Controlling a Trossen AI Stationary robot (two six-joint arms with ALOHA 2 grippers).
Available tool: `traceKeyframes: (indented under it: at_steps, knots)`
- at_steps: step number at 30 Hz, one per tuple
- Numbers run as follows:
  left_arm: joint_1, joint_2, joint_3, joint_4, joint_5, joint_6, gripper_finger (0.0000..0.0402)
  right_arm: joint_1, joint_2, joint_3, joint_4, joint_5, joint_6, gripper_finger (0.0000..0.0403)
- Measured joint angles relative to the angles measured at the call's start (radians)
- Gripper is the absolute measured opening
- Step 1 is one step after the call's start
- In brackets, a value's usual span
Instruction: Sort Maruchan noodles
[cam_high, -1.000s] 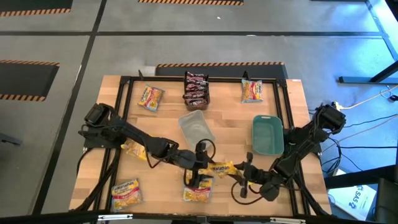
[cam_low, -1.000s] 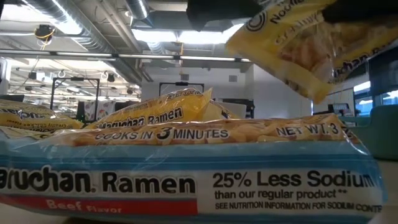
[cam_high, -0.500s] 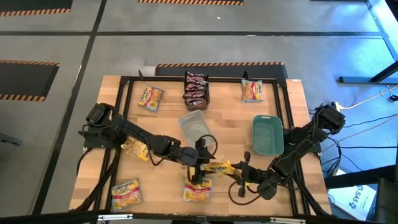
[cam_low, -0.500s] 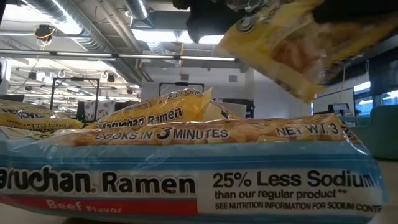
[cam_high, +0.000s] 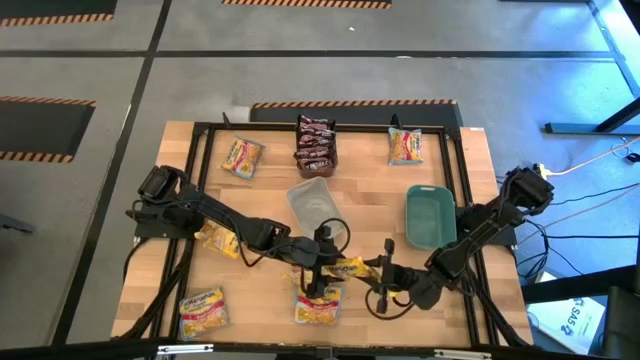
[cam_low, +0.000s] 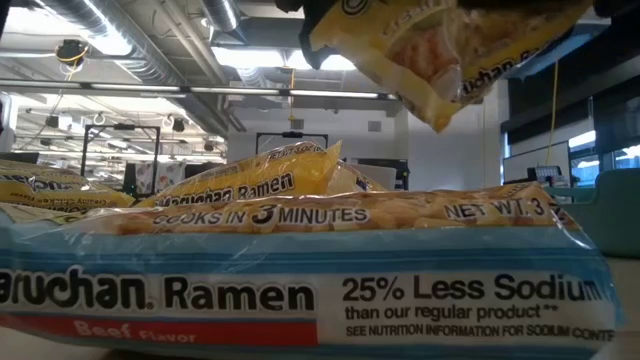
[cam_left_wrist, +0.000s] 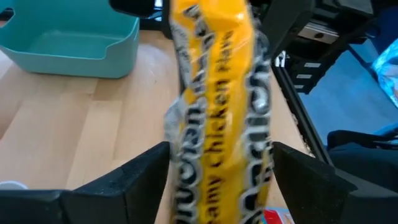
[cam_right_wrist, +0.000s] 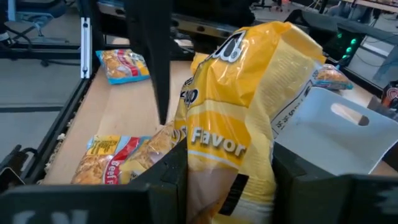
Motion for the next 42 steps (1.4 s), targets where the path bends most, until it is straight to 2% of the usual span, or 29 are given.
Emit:
traceKeyframes:
  at_steps: [11,14,18,22,26,28,32,38,42]
  knots:
    - [0.006,0.000,0.000,-0.004,0.033,0.009,0.0151,-0.036,0.000,0.000,0.047,-0.072,0.000,0.0123]
    - [0.009,-0.004,0.000,-0.018,0.035,0.011,0.0135,-0.036,0.000,0.000,0.046,-0.067,-0.002,0.0146]
    - [0.009,-0.049,-0.001,-0.106,0.016,0.029,0.0132,-0.036,-0.007,0.000,0.047,-0.064,-0.030,0.0201]
    - [0.009,-0.154,0.004,-0.272,-0.084,0.033,0.0132,-0.036,-0.048,0.000,0.002,-0.064,-0.042,0.0244]
    - [0.029,-0.247,0.004,-0.456,-0.268,0.007,0.0132,-0.034,-0.080,0.000,-0.090,-0.021,-0.027,0.0264]
    - [0.056,-0.267,0.006,-0.530,-0.338,0.004,0.0132,-0.039,-0.088,0.000,-0.137,0.043,-0.031,0.0265]
    - [0.142,-0.251,0.005,-0.634,-0.330,-0.017,0.0131,-0.090,-0.089,0.000,-0.241,0.129,-0.015,0.0256]
    - [0.267,-0.191,0.005,-0.649,-0.249,-0.019,0.0131,-0.227,-0.087,0.000,-0.431,0.054,0.109,0.0224]
    - [0.320,-0.174,0.005,-0.679,-0.214,-0.023,0.0131,-0.312,-0.087,0.000,-0.478,0.006,0.126,0.0187]
